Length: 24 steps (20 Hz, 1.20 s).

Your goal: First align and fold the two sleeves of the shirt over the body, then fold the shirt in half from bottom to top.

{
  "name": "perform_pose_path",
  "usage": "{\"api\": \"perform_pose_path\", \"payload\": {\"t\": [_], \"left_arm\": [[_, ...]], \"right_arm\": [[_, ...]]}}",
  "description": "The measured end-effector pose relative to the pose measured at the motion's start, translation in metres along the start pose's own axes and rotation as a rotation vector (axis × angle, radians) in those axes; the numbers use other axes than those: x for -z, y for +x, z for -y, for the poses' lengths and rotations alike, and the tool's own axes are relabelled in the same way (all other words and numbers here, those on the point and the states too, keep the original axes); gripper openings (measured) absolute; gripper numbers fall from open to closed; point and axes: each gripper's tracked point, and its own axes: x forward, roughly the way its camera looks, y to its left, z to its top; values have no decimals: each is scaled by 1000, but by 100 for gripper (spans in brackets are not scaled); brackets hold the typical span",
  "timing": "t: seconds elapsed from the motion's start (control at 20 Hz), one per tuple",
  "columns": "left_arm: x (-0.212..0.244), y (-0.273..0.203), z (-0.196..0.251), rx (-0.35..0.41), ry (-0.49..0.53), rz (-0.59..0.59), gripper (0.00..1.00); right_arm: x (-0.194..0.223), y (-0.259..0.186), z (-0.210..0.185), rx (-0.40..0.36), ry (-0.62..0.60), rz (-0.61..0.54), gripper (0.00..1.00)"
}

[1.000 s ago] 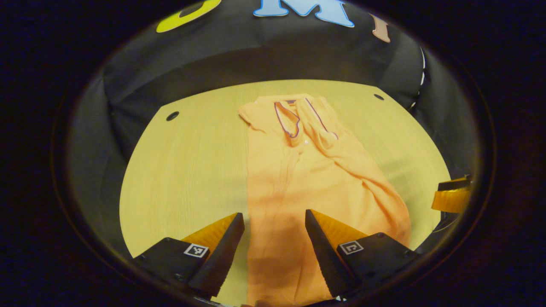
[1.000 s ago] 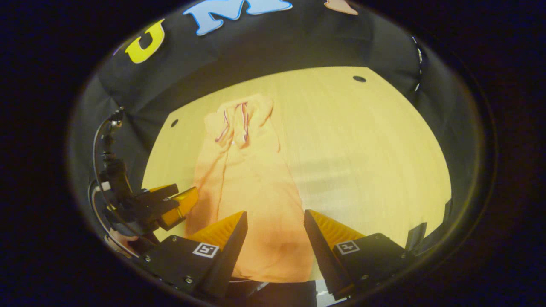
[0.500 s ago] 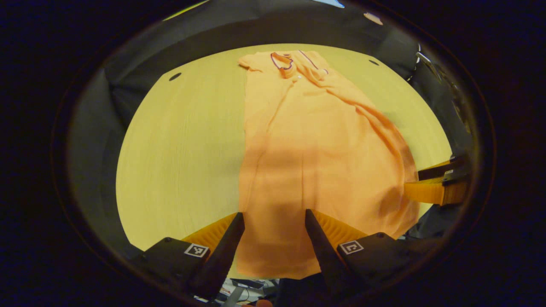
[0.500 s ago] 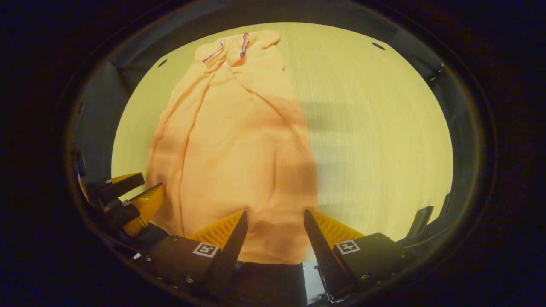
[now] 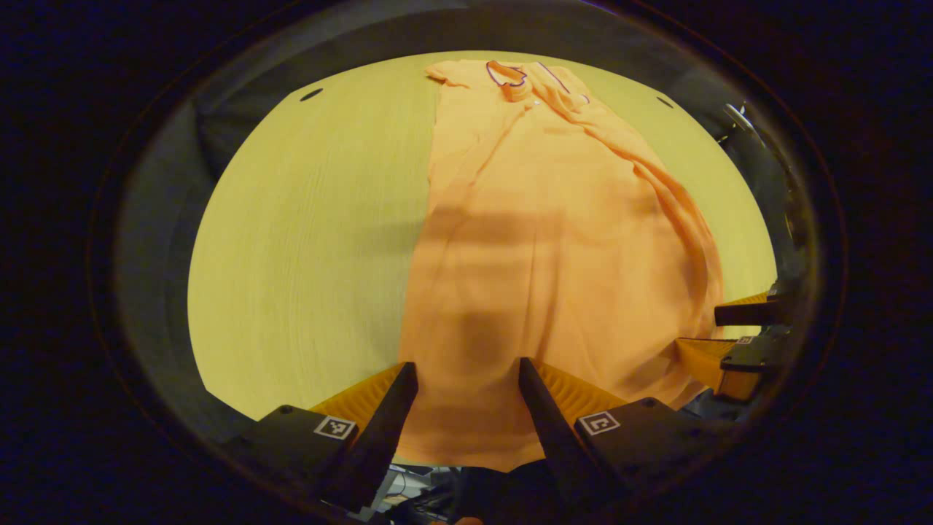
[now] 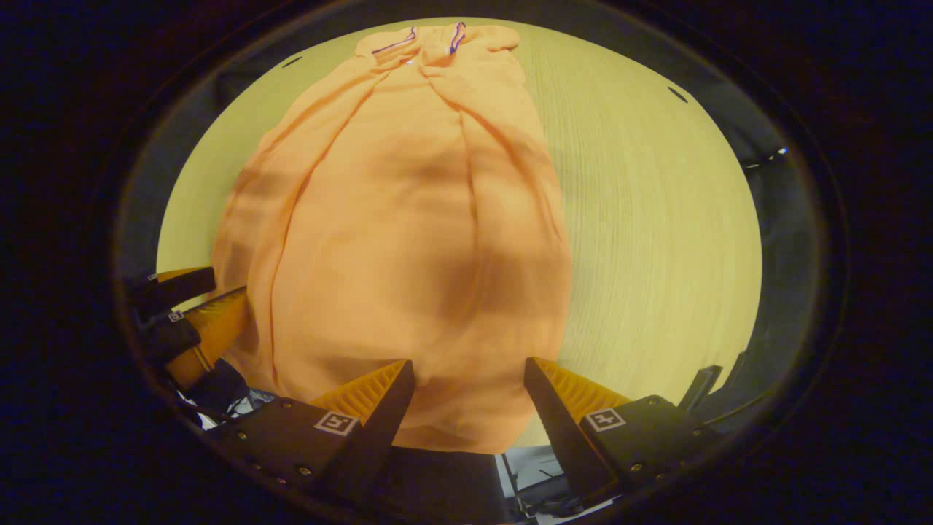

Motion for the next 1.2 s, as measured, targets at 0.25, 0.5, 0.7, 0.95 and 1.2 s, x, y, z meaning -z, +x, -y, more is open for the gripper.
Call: {"api": "perform_pose_path", "payload": {"t": [0.25,0.5,0.7,0.95,1.2], "left_arm": [[-2,1,2,4,22,-4,96],[-15,4,16,16,68,57,39],[-20,7,17,22,64,55,11],[-33,-4,14,33,58,77,6],[-106,-23,12,30,65,200,6]], "right_arm": [[-2,1,-1,4,12,-56,98],[-7,0,-1,31,20,-29,60],[-13,4,5,60,48,-8,12],[-21,-7,6,10,96,0,0],[-75,-42,21,3,141,121,1]]}}
